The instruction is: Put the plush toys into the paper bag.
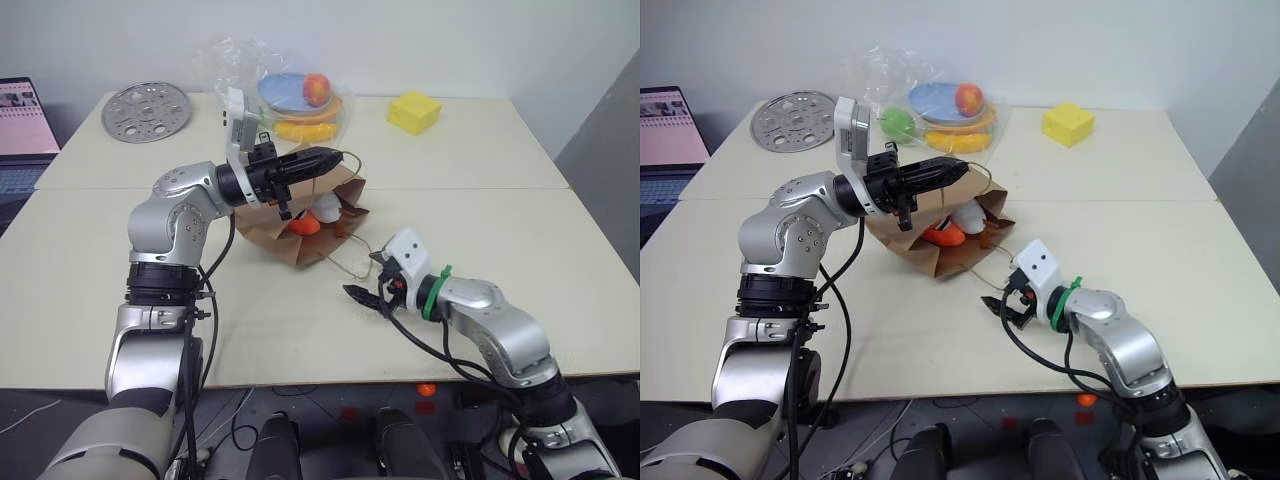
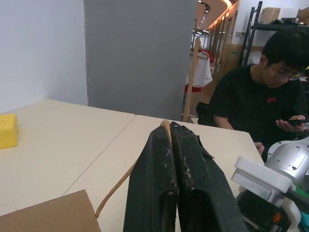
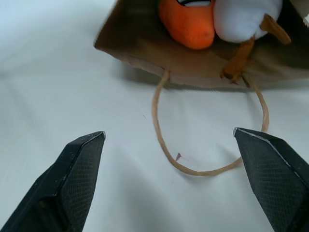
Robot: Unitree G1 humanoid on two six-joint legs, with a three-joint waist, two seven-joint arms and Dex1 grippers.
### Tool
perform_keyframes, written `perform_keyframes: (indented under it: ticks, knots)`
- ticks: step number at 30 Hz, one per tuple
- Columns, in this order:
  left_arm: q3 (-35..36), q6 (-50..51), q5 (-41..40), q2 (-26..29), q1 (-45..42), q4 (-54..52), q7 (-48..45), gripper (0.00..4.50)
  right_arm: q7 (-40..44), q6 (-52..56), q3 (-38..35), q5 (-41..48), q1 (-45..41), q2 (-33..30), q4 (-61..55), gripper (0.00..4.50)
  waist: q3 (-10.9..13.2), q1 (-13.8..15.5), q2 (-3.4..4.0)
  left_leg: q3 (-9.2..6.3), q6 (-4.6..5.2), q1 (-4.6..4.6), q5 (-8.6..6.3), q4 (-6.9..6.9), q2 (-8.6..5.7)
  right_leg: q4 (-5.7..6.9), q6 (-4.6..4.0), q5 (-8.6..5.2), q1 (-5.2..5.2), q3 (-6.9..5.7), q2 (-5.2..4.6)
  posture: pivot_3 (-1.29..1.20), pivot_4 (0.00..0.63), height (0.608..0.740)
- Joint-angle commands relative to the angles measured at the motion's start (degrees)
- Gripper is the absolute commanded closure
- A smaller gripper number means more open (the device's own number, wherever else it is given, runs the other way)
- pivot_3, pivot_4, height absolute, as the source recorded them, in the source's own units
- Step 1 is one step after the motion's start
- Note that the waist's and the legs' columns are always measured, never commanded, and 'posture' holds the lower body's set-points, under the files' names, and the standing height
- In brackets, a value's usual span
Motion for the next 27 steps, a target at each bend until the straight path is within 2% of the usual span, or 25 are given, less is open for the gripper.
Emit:
perform_keyframes:
  ticks: [1, 5, 13, 15, 22, 27]
  knots:
    - [0.36, -0.64, -0.84, 0.02, -1.03, -1.88, -0.32, 4.50, -0.49, -4.30, 0.17, -1.27, -1.05, 0.70, 1.47, 0.03, 0.00, 0.14, 0.00, 0.00, 0.00, 0.00, 0.00, 0.00, 0.00, 0.00, 0.00, 0.00, 0.00, 0.00, 0.00, 0.00, 0.150, 0.740]
    - [0.36, -0.75, -0.71, 0.16, -0.98, -1.87, -0.32, 4.50, 0.59, -7.63, 1.13, -3.10, -1.11, -0.14, 5.23, 0.86, 0.00, 0.39, 0.00, -0.02, 0.00, 0.00, -0.01, -0.07, 0.01, 0.01, 0.01, 0.01, -0.02, -0.03, 0.00, 0.00, 0.150, 0.740]
    - [0.63, -0.43, -0.99, 0.28, -0.22, -2.81, 0.17, 4.50, 1.26, -8.75, -0.19, -2.81, 0.04, -0.80, 4.67, 3.87, 0.00, 0.54, 0.00, -0.02, 0.00, 0.00, -0.01, -0.08, 0.01, 0.01, 0.01, 0.01, -0.03, -0.03, 0.00, 0.00, 0.150, 0.740]
    - [0.61, -0.43, -1.01, 0.13, -0.07, -2.99, 0.34, 4.50, 0.93, -8.71, -0.39, -2.63, -0.03, -0.33, 4.52, 4.49, 0.00, 0.54, 0.00, -0.02, 0.00, 0.00, 0.00, -0.07, 0.01, 0.01, 0.01, 0.01, -0.03, -0.03, 0.00, 0.00, 0.150, 0.740]
    - [1.26, -0.29, -1.00, 0.69, -0.28, -3.13, 0.73, 4.50, -1.75, -10.41, -9.00, 1.34, -3.93, 1.83, -1.98, 4.49, 0.01, 0.57, 0.00, -0.02, 0.00, -0.01, 0.00, -0.08, 0.01, 0.02, 0.00, 0.01, -0.03, -0.03, 0.00, 0.00, 0.150, 0.740]
    - [2.08, -0.96, -0.80, 1.50, -2.26, -1.38, 0.99, 4.50, -1.63, -3.02, -14.42, 7.62, -10.16, 1.06, -9.14, 4.49, 0.01, 0.59, 0.01, -0.03, 0.00, 0.00, -0.01, -0.08, 0.01, 0.02, 0.00, 0.01, -0.03, -0.04, 0.00, 0.00, 0.150, 0.740]
